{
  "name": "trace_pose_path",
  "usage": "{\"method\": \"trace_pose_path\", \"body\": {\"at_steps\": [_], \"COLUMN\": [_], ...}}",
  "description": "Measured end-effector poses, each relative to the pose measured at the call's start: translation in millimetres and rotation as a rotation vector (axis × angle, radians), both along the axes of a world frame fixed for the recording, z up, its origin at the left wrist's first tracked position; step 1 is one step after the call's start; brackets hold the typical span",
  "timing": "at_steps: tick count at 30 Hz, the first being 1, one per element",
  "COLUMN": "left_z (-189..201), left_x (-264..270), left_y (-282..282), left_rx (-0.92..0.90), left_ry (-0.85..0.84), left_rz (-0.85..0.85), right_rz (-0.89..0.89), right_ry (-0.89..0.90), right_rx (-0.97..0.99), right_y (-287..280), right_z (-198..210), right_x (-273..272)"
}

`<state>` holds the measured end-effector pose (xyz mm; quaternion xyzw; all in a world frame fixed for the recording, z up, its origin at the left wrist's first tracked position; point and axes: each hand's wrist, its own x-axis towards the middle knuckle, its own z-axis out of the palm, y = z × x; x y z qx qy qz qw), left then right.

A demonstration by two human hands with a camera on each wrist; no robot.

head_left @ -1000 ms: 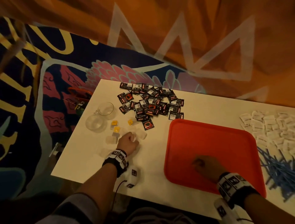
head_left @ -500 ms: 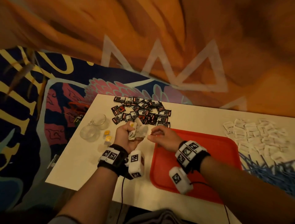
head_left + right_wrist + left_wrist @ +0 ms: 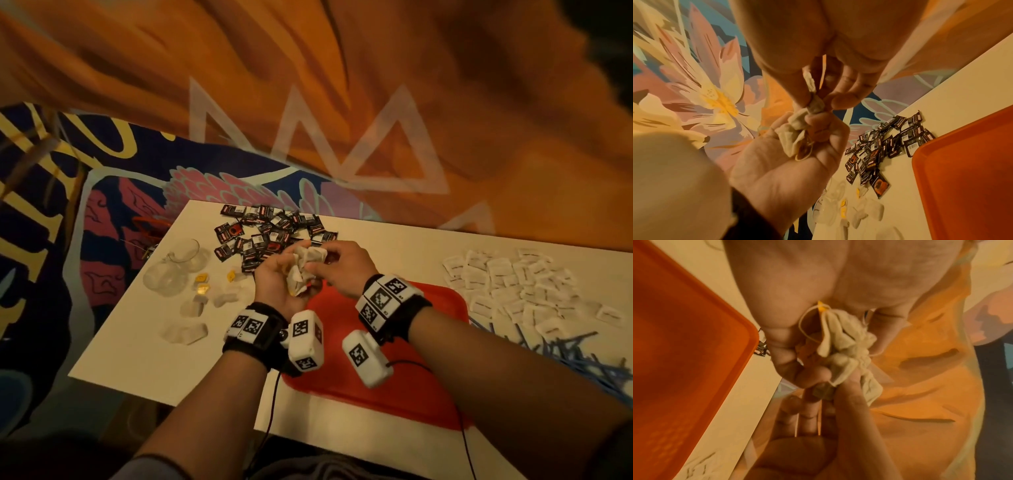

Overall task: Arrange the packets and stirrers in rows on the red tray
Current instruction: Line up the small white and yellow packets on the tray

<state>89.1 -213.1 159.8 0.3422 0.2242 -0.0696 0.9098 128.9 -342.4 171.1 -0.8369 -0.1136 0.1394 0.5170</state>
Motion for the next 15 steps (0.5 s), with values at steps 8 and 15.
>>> {"method": "trace_pose_path", "body": {"at_steps": [8, 15], "left_z": [-11.2, -29.3], "left_x": [12.9, 28.2], "left_y": [-15.0, 21.8], "left_rx": [-0.011, -0.059], "left_ry": [-0.027, 0.068], "left_rz": [-0.167, -0.235], "right_rz": [-0.091, -0.265], "right_ry": [0.165, 0.346], "right_rx": [0.213, 0.572], "right_y": [-16.4, -8.2], "right_z": [-1.2, 18.9], "right_x": [0.8, 2.0]}}
